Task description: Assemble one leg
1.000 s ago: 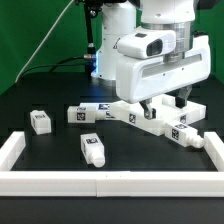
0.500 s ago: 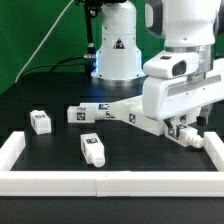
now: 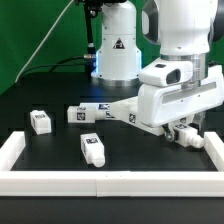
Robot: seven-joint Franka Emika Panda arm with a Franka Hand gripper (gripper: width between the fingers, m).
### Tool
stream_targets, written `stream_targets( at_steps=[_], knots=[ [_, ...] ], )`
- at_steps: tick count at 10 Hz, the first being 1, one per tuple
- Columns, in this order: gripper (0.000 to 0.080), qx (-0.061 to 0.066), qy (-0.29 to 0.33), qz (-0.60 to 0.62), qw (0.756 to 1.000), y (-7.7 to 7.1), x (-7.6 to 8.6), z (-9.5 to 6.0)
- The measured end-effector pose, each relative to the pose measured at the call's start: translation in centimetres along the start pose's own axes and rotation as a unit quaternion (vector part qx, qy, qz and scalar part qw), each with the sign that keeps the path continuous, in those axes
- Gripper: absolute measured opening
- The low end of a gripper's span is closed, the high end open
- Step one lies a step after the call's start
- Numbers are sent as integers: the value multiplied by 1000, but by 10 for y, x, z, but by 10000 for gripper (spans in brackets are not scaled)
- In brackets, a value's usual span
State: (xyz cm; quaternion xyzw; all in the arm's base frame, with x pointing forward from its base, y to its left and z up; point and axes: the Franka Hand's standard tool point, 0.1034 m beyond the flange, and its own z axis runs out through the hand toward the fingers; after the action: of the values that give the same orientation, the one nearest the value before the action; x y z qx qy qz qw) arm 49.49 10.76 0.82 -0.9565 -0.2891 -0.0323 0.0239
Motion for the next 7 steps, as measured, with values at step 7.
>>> stream_targets(
  at_steps=[7],
  knots=[
    [282,17,-38,-2,999,34,18,-69]
  ],
)
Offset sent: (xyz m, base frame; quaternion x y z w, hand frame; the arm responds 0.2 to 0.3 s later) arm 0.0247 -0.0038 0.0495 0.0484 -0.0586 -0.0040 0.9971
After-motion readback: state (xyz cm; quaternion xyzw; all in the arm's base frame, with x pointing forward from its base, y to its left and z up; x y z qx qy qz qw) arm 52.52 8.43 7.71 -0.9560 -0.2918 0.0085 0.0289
